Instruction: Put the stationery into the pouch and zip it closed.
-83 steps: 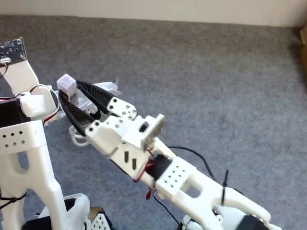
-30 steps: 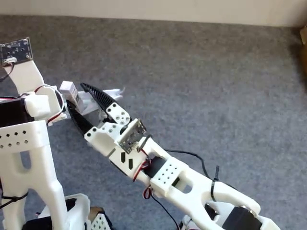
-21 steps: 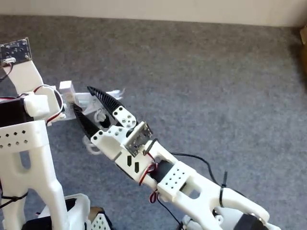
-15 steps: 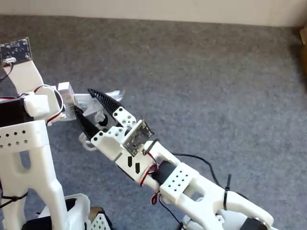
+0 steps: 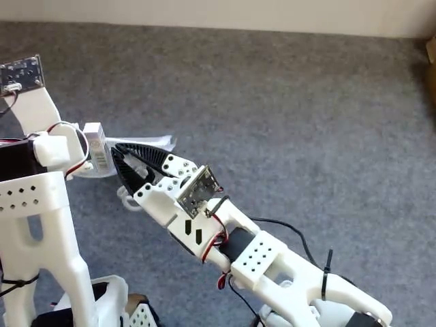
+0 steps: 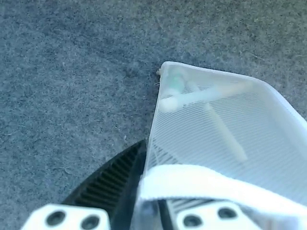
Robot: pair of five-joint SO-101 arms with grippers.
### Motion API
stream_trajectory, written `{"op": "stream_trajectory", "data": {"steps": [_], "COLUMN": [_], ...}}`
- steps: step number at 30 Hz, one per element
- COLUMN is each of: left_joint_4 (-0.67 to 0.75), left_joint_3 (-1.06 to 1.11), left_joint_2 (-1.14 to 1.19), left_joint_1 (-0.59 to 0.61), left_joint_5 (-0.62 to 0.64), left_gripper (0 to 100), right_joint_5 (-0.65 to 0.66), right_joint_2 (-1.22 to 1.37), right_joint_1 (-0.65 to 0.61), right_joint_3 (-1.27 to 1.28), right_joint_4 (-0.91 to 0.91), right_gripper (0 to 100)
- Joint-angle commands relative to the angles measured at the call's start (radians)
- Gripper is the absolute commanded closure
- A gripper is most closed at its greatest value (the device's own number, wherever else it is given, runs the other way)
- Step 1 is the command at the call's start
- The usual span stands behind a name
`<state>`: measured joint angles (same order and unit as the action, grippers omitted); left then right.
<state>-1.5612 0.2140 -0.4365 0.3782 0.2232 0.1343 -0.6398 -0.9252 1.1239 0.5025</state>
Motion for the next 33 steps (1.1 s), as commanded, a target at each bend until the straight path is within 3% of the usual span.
{"op": "stream_trajectory", "data": {"steps": [1,7,11,19,27,33], "left_joint_4": [0.015,0.015,0.015,0.015,0.014,0.014], "left_joint_3": [0.015,0.015,0.015,0.015,0.015,0.015], "left_joint_2": [0.021,0.021,0.021,0.021,0.021,0.021], "left_joint_1": [-0.004,-0.004,-0.004,-0.004,-0.004,-0.004], "left_joint_5": [0.011,0.011,0.011,0.011,0.011,0.011], "left_gripper": [99,99,99,99,99,99], "right_joint_5": [0.014,0.008,0.008,0.008,0.006,0.006], "right_joint_2": [-0.114,-0.274,-0.309,-0.237,0.165,0.254], "right_joint_1": [-0.019,-0.107,-0.191,-0.131,0.012,0.064], "right_joint_3": [0.002,-0.004,0.004,-0.008,-0.147,-0.220], "right_joint_4": [-0.050,-0.351,-0.450,-0.447,-0.139,-0.082], "right_gripper": [99.4,99.4,99.4,99.4,99.4,99.4]}}
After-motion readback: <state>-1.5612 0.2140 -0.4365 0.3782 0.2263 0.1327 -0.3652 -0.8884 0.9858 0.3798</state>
